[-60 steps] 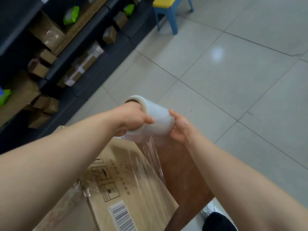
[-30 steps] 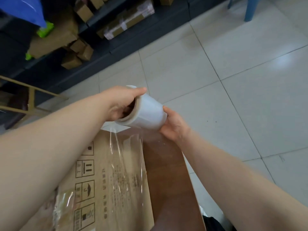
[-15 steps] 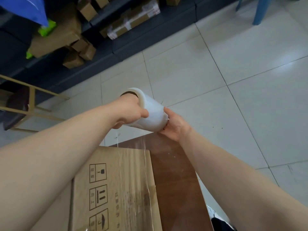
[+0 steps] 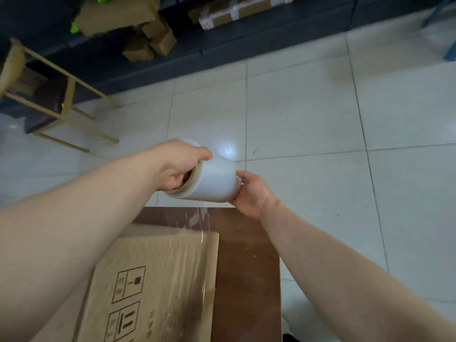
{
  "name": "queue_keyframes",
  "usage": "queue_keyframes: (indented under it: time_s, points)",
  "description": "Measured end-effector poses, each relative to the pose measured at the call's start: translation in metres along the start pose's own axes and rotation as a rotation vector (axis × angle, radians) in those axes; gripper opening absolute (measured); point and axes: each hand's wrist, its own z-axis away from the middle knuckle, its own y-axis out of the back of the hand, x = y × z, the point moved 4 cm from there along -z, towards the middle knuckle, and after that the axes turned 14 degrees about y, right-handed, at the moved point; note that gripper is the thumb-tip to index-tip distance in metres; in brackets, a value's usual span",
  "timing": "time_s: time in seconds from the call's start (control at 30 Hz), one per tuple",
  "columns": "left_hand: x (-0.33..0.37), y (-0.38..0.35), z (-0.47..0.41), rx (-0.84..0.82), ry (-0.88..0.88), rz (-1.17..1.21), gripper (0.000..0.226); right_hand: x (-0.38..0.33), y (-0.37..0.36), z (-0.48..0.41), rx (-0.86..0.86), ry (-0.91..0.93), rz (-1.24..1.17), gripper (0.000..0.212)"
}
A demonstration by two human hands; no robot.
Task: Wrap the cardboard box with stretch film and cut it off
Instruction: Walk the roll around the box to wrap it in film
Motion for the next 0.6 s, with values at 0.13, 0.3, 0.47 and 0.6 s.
queue_keyframes:
  time_s: [0.13, 0.3, 0.47, 0.6]
  points:
    - [0.006, 0.016, -0.004, 0.212, -0.050, -0.222, 0.022, -0.005, -0.011, -0.020, 0.015, -0.063, 0.133, 0.022]
    - [0.013, 0.025, -0.006, 0.302, -0.072, -0.413, 0.032, -0.007, -0.029, -0.043, -0.071, -0.125, 0.280, 0.044]
    - [0.008, 0.037, -0.017, 0.044, 0.080, 0.079, 0.031, -0.005, -0.037, -0.056, -0.085, -0.156, 0.289, 0.046]
    - [0.004, 0.046, -0.025, -0.042, 0.208, 0.318, 0.033, 0.002, -0.042, -0.059, -0.117, -0.186, 0.243, 0.043]
